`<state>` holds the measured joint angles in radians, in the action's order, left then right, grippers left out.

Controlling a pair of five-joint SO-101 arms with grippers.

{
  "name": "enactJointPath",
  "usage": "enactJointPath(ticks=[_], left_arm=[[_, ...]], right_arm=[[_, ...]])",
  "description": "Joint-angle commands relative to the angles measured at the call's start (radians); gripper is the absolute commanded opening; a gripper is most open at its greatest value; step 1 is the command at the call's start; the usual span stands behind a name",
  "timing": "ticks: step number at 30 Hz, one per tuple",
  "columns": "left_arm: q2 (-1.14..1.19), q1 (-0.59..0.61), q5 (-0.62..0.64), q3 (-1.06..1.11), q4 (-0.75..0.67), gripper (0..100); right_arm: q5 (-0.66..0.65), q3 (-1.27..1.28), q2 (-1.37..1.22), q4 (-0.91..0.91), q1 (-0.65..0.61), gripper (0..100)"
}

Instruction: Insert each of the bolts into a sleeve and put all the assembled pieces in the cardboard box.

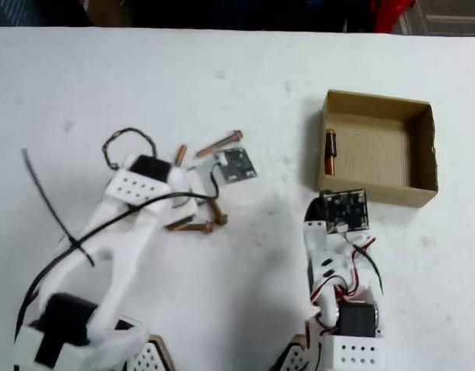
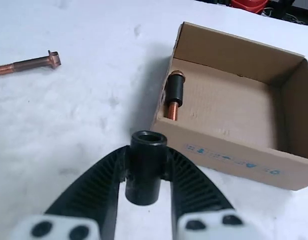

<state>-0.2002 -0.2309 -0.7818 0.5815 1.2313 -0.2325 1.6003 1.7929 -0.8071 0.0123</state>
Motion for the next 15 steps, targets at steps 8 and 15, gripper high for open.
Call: enactJointPath(ticks=[8, 15], left_arm=[[0.137, -0.054, -0.161, -0.046, -0.012, 15], [0.206, -0.053, -0.310, -0.048, -0.029, 15]], right_arm=[[0.000, -0.014, 0.010, 0.021, 0.019, 1.6], [0.000, -0.014, 0.010, 0.019, 0.019, 1.6]])
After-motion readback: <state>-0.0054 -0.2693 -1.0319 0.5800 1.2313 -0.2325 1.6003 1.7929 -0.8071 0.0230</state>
